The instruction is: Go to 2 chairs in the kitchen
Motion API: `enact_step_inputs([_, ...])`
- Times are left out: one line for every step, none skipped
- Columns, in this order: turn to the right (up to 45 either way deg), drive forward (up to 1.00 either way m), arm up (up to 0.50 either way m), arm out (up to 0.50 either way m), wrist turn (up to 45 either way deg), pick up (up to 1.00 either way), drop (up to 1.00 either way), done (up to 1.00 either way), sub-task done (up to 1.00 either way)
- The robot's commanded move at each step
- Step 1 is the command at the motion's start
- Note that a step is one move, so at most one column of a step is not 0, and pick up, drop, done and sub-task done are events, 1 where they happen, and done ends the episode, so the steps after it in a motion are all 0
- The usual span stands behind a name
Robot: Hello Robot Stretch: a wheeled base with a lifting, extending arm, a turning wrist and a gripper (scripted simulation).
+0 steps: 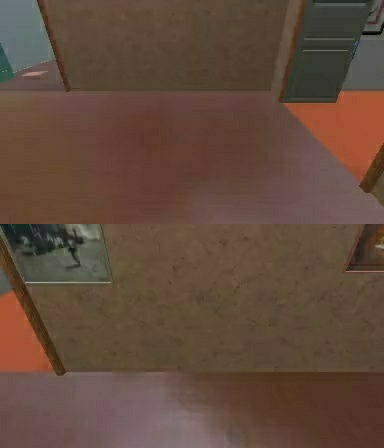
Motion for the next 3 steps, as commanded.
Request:
enact_step_inputs([30.0,0.0,0.0,0.0,0.0,0.0,0.0,0.0,0.0])
enact_step_inputs([0.0,1.0,0.0,0.0,0.0,0.0,0.0,0.0,0.0])
enact_step_inputs([0.0,0.95,0.0,0.0,0.0,0.0,0.0,0.0,0.0])
